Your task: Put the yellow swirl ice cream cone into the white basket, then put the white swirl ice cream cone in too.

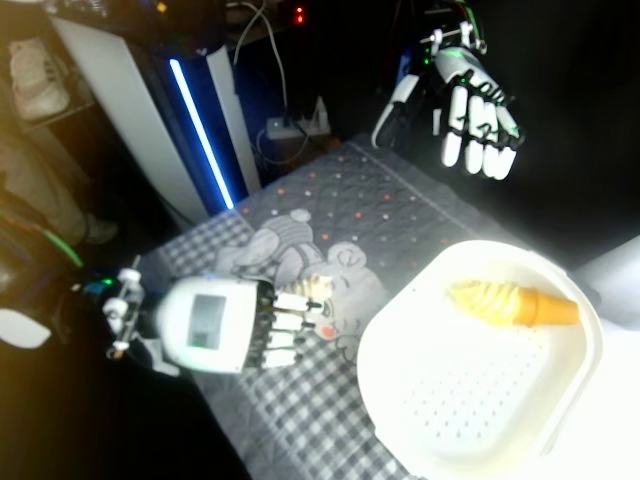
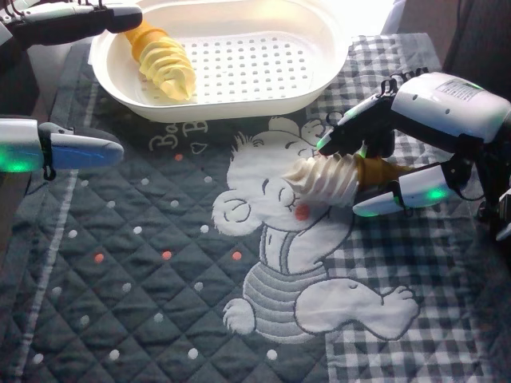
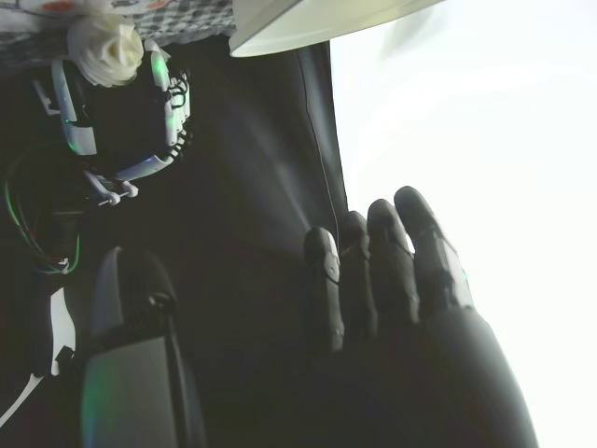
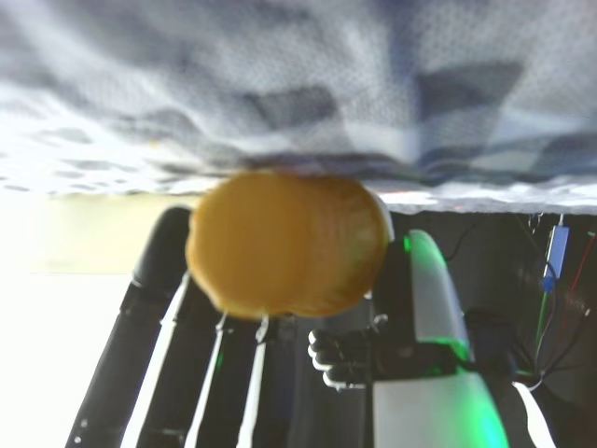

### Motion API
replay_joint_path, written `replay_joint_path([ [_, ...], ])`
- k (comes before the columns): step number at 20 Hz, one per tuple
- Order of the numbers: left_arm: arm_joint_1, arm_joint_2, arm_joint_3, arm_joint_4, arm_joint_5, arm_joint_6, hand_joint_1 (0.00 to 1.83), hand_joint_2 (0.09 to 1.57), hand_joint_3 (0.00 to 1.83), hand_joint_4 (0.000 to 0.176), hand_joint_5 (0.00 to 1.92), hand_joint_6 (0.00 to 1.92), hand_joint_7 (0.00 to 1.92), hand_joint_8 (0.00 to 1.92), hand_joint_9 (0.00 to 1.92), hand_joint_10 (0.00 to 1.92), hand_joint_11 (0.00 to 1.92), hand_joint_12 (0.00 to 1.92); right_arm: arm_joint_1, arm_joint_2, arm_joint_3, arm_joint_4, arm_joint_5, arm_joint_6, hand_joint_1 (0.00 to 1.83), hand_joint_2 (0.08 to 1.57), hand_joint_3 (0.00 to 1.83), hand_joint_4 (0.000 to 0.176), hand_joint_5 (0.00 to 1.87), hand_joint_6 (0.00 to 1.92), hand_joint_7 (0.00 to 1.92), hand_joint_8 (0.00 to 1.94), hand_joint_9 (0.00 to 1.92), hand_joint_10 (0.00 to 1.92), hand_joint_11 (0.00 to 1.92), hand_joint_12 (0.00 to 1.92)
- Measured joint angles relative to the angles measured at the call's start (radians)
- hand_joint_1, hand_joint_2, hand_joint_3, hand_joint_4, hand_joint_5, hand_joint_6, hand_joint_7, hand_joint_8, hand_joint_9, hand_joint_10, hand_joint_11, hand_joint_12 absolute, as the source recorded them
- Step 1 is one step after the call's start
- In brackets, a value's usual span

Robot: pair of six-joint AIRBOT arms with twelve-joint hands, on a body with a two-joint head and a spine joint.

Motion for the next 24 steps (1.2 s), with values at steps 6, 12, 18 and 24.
replay_joint_path([
  [6,0.037,0.011,-0.015,-0.014,-0.032,-0.012,0.85,0.87,0.00,0.024,0.45,0.01,0.38,0.00,0.32,0.01,0.00,0.78,0.159,0.008,0.002,-0.228,-0.092,0.026,1.27,1.07,0.00,0.000,1.05,0.76,1.16,0.83,1.20,0.70,0.95,1.21],
  [12,0.048,0.017,-0.014,-0.031,-0.043,-0.012,0.85,0.86,0.00,0.022,0.49,0.00,0.40,0.00,0.33,0.01,0.00,0.77,0.334,0.012,0.026,-0.247,-0.062,0.022,1.37,1.07,0.00,0.000,1.06,0.61,1.16,0.86,1.00,1.20,0.21,1.30],
  [18,0.047,0.008,-0.008,-0.033,-0.045,-0.012,0.84,0.85,0.00,0.014,0.49,0.00,0.38,0.00,0.31,0.00,0.00,0.74,0.491,-0.107,0.174,-0.158,-0.117,-0.089,1.39,1.00,0.00,0.000,1.12,0.56,1.34,0.35,1.24,0.77,1.11,0.99],
  [24,0.021,-0.018,0.021,-0.025,-0.032,-0.032,0.85,0.86,0.00,0.015,0.49,0.00,0.38,0.00,0.31,0.00,0.00,0.76,0.517,-0.362,0.427,-0.188,-0.434,-0.092,1.29,1.02,0.00,0.000,1.27,0.33,1.21,0.74,1.17,0.69,0.73,1.29],
])
